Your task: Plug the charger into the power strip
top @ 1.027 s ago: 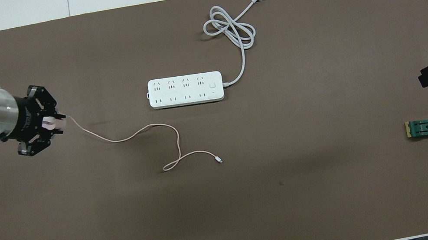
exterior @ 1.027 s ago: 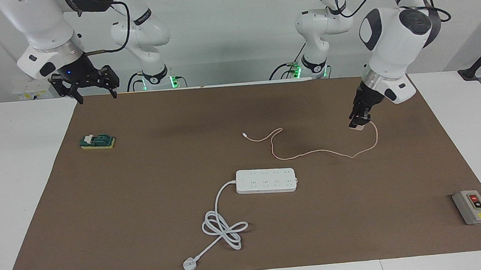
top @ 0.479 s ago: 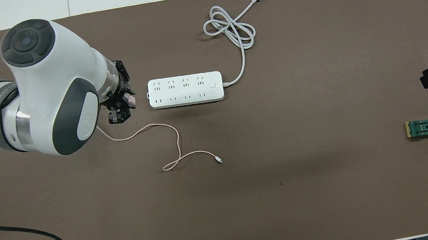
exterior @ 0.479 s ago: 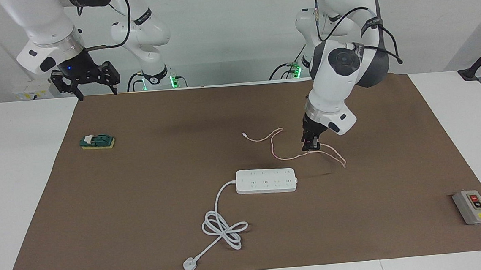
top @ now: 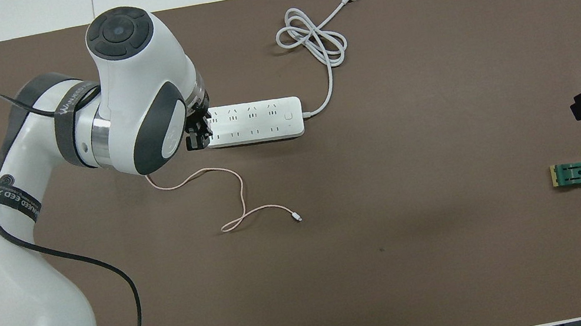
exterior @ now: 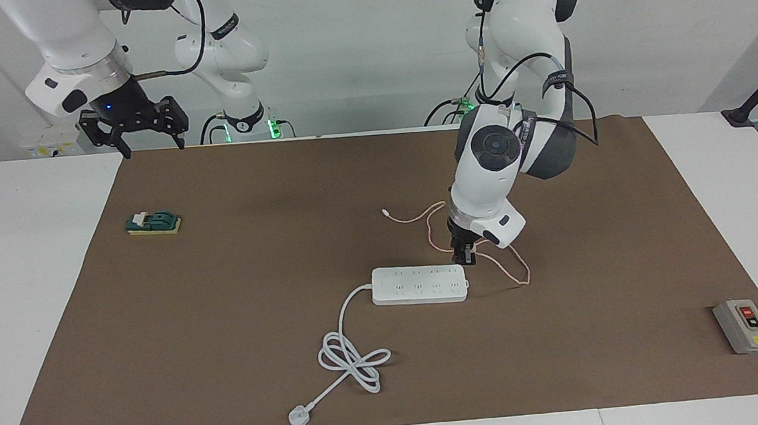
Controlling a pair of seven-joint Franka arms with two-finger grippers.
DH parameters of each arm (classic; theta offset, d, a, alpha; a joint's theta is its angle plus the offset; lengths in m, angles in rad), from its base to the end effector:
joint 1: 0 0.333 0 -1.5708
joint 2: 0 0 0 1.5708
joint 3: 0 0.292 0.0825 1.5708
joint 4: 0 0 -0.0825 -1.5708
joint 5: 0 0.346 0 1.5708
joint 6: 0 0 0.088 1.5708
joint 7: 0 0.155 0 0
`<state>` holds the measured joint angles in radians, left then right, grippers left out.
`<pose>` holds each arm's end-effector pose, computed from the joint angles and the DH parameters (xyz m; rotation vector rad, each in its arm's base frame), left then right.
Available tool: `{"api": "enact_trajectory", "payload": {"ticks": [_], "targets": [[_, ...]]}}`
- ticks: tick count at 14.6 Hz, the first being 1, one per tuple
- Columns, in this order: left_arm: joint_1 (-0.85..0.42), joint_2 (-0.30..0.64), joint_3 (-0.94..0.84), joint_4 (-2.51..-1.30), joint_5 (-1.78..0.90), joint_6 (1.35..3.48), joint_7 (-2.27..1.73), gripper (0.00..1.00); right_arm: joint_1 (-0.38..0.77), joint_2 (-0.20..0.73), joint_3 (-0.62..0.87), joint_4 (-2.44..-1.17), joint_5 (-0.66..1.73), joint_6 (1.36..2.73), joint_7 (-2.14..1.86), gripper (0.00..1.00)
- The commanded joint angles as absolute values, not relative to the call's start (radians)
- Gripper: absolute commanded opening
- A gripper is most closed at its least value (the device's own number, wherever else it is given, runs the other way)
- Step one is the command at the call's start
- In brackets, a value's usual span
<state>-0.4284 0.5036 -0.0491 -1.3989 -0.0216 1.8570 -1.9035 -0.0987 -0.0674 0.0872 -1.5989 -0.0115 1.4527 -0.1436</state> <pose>0.5764 -0.2962 0.3558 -2.3438 -2.0518 0.0902 0.4807 -0.0062 0.5644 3.1213 0.2044 -0.1254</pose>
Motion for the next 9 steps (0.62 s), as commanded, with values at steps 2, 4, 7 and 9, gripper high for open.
{"api": "enact_trajectory", "payload": {"ticks": [2, 4, 7, 9], "targets": [[-0.431, 0.512, -0.037, -1.365, 0.008, 1.825, -1.922, 0.0, -0.094, -0.08, 0.084, -1.601, -0.014, 1.442, -0.155, 1.0], [-0.431, 0.512, -0.038, -1.38, 0.029, 1.873, -1.922, 0.0, -0.094, -0.08, 0.083, -1.601, -0.015, 1.442, -0.155, 1.0], [-0.439, 0.502, -0.037, -1.434, 0.026, 1.911, -1.943, 0.0, -0.091, -0.08, 0.084, -1.601, -0.015, 1.445, -0.155, 1.0], [-0.442, 0.485, -0.038, -1.485, 0.026, 1.954, -2.003, 0.0, -0.091, -0.08, 0.083, -1.601, -0.015, 1.447, -0.156, 1.0]]}}
